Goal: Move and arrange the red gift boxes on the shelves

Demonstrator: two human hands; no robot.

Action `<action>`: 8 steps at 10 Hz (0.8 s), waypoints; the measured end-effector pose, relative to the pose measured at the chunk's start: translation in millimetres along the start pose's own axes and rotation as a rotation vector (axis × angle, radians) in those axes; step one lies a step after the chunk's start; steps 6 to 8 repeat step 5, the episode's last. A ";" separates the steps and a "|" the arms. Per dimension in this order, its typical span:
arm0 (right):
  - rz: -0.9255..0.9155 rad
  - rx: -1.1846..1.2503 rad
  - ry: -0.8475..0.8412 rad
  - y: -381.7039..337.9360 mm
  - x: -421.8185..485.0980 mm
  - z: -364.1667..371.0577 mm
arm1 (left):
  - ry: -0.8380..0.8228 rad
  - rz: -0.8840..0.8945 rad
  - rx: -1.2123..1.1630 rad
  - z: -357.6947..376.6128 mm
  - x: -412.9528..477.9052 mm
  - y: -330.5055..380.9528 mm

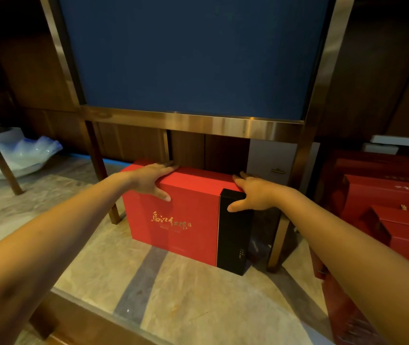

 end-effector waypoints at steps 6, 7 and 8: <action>0.222 0.181 0.454 -17.4 -103.3 54.3 | 0.357 -0.426 0.040 78.5 -91.7 72.4; 0.222 0.181 0.454 -17.4 -103.3 54.3 | 0.357 -0.426 0.040 78.5 -91.7 72.4; 0.222 0.181 0.454 -17.4 -103.3 54.3 | 0.357 -0.426 0.040 78.5 -91.7 72.4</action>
Point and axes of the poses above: each hand's wrist, its own x-axis towards the middle knuckle, its own z-axis out of the palm, y = z × x, the point moved 4 cm from there along x, towards the middle knuckle, and after that the axes turned 4 degrees about z, right-handed, at the moved point
